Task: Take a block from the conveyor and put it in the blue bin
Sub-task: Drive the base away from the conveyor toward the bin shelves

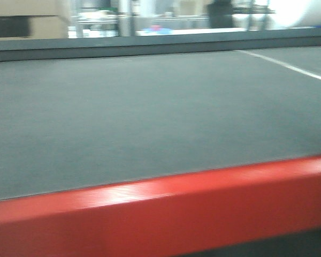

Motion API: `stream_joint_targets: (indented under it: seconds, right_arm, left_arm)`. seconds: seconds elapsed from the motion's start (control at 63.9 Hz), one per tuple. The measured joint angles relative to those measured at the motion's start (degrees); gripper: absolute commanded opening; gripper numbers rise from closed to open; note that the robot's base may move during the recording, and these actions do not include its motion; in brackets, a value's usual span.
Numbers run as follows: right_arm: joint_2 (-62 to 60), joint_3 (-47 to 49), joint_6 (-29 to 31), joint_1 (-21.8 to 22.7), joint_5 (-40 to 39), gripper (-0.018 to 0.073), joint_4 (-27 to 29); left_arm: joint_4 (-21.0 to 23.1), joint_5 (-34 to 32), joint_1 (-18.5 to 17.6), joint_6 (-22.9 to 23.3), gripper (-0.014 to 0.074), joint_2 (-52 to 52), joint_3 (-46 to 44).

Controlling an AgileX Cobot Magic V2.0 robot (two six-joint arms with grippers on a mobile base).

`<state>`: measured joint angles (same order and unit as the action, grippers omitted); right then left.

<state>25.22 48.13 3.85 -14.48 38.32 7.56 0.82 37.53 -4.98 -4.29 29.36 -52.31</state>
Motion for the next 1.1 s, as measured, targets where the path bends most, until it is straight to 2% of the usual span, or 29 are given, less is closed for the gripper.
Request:
stream_joint_targets:
  seconds: [1.096]
  right_arm:
    - [0.0,0.0,0.0,0.0,-0.1,-0.0153,0.0]
  left_arm:
    - [0.0,-0.1,0.0,0.0,-0.0111,0.0,0.0]
